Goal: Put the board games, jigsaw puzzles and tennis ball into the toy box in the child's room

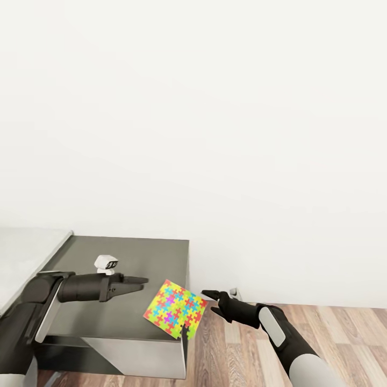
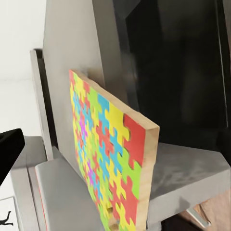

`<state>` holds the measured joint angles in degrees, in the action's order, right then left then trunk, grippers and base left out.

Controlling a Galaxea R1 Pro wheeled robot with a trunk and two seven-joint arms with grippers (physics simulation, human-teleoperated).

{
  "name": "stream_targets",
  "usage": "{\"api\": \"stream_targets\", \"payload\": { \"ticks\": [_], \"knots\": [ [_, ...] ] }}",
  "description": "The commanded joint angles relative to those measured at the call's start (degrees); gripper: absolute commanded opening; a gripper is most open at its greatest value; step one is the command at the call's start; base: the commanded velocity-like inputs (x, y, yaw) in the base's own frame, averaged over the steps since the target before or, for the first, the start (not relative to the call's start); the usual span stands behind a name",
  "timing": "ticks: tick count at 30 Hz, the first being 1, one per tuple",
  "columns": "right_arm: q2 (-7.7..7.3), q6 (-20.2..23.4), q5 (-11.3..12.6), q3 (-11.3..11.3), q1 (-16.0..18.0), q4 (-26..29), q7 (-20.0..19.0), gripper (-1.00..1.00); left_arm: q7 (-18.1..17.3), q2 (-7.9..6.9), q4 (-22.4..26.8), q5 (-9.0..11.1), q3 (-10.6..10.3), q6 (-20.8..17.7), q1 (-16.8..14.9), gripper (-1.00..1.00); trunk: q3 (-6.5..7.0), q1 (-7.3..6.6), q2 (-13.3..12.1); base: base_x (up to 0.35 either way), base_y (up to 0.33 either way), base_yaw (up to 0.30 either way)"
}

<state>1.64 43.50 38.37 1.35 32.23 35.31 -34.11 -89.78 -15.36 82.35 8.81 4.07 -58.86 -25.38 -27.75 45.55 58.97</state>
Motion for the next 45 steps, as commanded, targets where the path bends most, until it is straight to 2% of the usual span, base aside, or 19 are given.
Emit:
{"api": "stream_targets", "payload": {
  "ticks": [1, 25, 32, 45],
  "knots": [
    [0.03, 0.35, 0.12, 0.14, 0.03, 0.02, 0.01, 1.0, -0.22, -0.01, 0.0, -0.02, -0.02, -0.6, -0.03, 1.0, -0.06, 0.0, 0.04, 0.0, 0.174, 0.0],
    [0.11, 0.35, 0.12, 0.14, 0.03, 0.02, 0.59, 1.0, -0.22, -0.02, 0.0, -0.04, 0.03, -0.56, -0.02, 1.0, -0.06, 0.0, 0.04, 0.0, 0.029, 0.0],
    [0.24, 0.32, 0.12, 0.14, 0.03, 0.02, 0.66, 1.0, -0.22, -0.02, 0.0, -0.01, 0.06, -0.56, -0.02, 1.0, -1.31, 1.54, 2.85, 0.0, 0.0, 0.0],
    [0.29, 0.34, 0.12, 0.14, 0.03, 0.02, 0.65, 1.0, -0.22, -0.02, 0.0, 0.06, 0.13, -0.56, -0.02, 1.0, -1.31, 1.54, 2.85, 0.0, 0.005, 0.0]
  ]
}}
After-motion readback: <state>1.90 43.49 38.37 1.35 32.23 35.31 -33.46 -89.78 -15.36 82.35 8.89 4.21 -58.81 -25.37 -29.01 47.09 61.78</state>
